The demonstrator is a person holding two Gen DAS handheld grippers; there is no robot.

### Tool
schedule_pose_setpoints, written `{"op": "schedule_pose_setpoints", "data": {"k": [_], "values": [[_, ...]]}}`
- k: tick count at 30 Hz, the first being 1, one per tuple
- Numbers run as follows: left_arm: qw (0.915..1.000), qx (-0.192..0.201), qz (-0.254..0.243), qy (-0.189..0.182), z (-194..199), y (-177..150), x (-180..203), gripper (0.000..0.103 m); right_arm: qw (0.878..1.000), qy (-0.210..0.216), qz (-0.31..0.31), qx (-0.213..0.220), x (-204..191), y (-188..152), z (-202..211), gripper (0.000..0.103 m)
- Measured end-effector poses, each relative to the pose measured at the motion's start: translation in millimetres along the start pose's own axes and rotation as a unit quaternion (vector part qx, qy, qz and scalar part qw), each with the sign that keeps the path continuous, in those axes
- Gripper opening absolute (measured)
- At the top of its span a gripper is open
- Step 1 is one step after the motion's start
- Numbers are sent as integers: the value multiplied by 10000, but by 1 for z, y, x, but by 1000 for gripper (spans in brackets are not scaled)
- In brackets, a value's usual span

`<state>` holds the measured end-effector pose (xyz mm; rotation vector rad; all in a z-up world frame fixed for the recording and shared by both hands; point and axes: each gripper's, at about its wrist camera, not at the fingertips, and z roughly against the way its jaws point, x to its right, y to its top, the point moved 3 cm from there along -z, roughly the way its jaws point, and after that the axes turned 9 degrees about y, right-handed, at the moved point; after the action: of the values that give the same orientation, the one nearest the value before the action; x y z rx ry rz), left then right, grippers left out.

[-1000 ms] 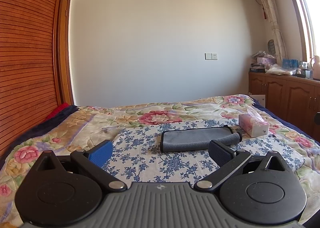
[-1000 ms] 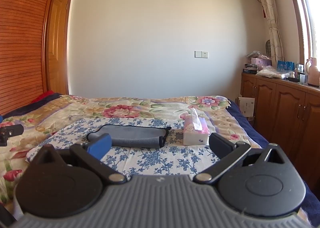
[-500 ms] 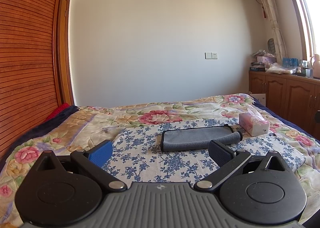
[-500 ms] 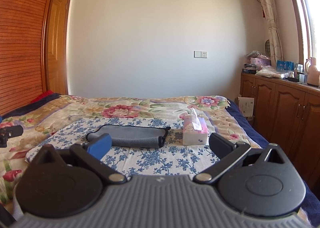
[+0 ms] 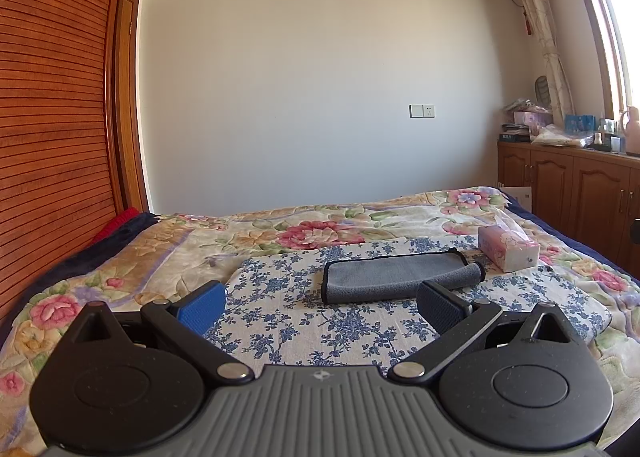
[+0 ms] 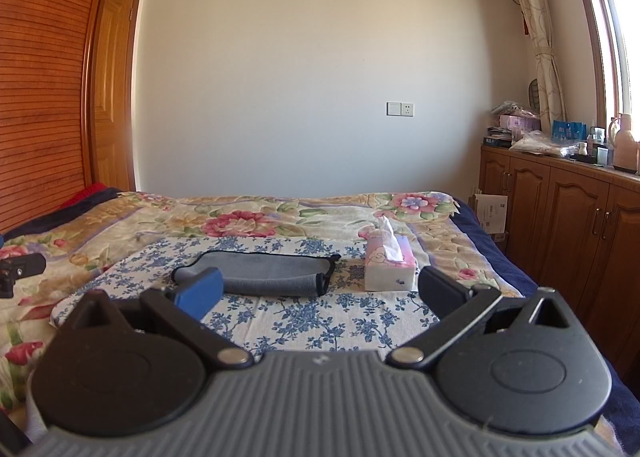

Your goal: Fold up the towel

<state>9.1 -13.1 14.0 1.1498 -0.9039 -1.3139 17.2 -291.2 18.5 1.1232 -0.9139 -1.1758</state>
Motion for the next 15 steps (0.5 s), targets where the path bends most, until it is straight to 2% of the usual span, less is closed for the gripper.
{"op": "schedule_pose_setpoints", "data": {"k": [15], "values": [[10000, 1, -6, 4, 0, 0, 1, 103, 10000, -3, -11, 9, 2, 0, 0, 103]]}}
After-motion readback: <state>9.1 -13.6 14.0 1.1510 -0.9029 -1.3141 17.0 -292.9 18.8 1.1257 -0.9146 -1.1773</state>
